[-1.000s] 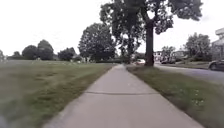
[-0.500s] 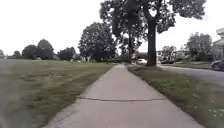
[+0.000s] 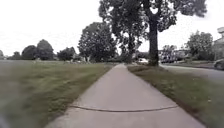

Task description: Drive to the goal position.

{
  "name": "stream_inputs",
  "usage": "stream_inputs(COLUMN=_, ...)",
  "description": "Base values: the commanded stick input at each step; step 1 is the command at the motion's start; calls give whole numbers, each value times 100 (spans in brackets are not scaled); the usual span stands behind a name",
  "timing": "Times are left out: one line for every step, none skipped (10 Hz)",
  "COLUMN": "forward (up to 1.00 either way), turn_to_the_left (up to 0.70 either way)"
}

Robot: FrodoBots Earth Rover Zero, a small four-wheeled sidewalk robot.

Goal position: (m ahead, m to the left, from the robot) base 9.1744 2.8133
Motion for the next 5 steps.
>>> stream_inputs(forward=70, turn_to_the_left=0)
stream_inputs(forward=70, turn_to_the_left=0)
stream_inputs(forward=70, turn_to_the_left=0)
stream_inputs(forward=70, turn_to_the_left=0)
stream_inputs(forward=70, turn_to_the_left=0)
